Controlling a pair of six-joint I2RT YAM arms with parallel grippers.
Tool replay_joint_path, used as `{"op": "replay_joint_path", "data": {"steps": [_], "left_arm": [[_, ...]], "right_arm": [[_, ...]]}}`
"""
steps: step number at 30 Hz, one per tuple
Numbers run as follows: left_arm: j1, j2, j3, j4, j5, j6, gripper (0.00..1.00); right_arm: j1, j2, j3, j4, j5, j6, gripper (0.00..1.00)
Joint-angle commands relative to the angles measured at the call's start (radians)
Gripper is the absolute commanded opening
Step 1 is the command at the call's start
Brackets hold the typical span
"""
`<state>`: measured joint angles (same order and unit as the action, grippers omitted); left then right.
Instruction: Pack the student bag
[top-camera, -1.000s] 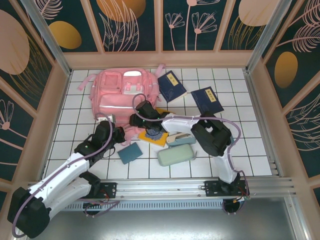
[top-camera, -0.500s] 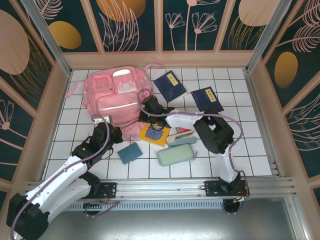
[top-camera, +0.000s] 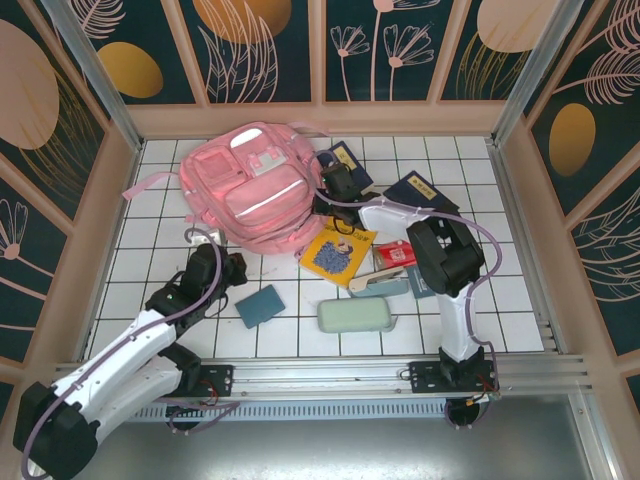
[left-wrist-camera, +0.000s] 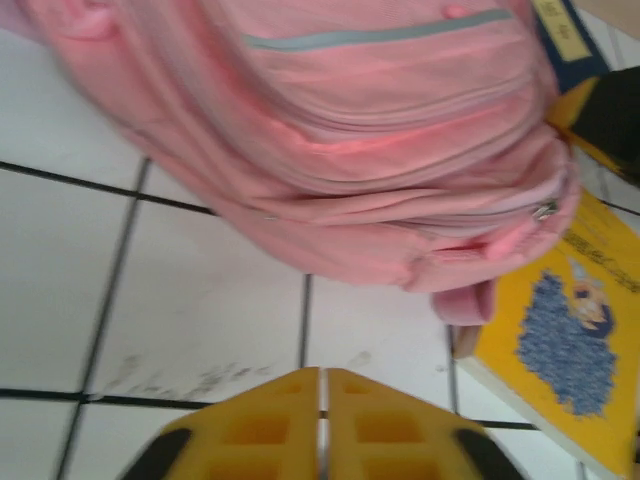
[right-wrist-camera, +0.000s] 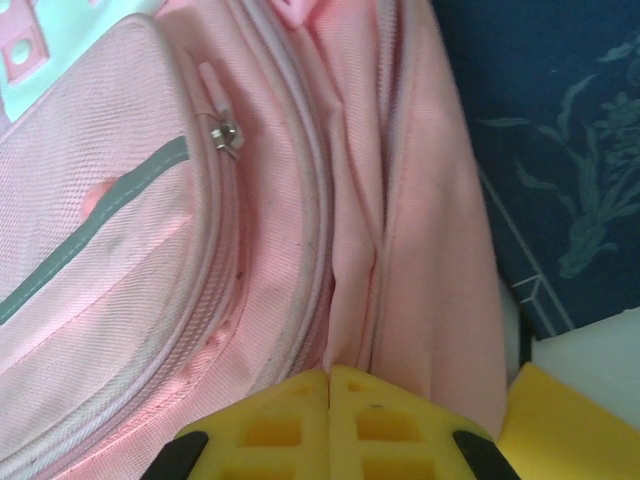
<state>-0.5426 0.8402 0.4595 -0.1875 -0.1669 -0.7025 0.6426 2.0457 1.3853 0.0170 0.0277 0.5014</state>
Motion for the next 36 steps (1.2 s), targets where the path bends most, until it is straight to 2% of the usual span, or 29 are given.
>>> {"op": "replay_joint_path", "data": {"steps": [1, 11, 17, 20, 29, 32, 36], "left_arm": [[-0.003, 0.083, -0.011, 0.191, 0.147, 0.039, 0.23], [-0.011, 0.405, 0.065, 0.449, 0.185, 0.106, 0.38], [-0.013, 0.518, 0.129, 0.484, 0.156, 0.182, 0.46], [-0.013, 0.567, 0.156, 0.480, 0.131, 0.203, 0.47], [-0.012, 0.684, 0.191, 0.486, 0.136, 0.196, 0.46], [-0.012, 0.705, 0.199, 0.495, 0.159, 0.196, 0.42], [-0.012, 0.719, 0.203, 0.510, 0.186, 0.196, 0.30]], "right_arm": [[0.041, -0.051, 0.026, -0.003, -0.008, -0.036, 0.00], [0.045, -0.052, 0.015, 0.021, -0.059, -0.029, 0.00], [0.045, -0.054, 0.006, 0.035, -0.082, -0.021, 0.00], [0.044, -0.054, 0.005, 0.040, -0.088, -0.017, 0.00], [0.044, -0.057, 0.004, 0.044, -0.104, -0.011, 0.00], [0.045, -0.054, 0.006, 0.046, -0.110, -0.009, 0.00], [0.044, -0.052, 0.007, 0.043, -0.108, -0.008, 0.00]]}}
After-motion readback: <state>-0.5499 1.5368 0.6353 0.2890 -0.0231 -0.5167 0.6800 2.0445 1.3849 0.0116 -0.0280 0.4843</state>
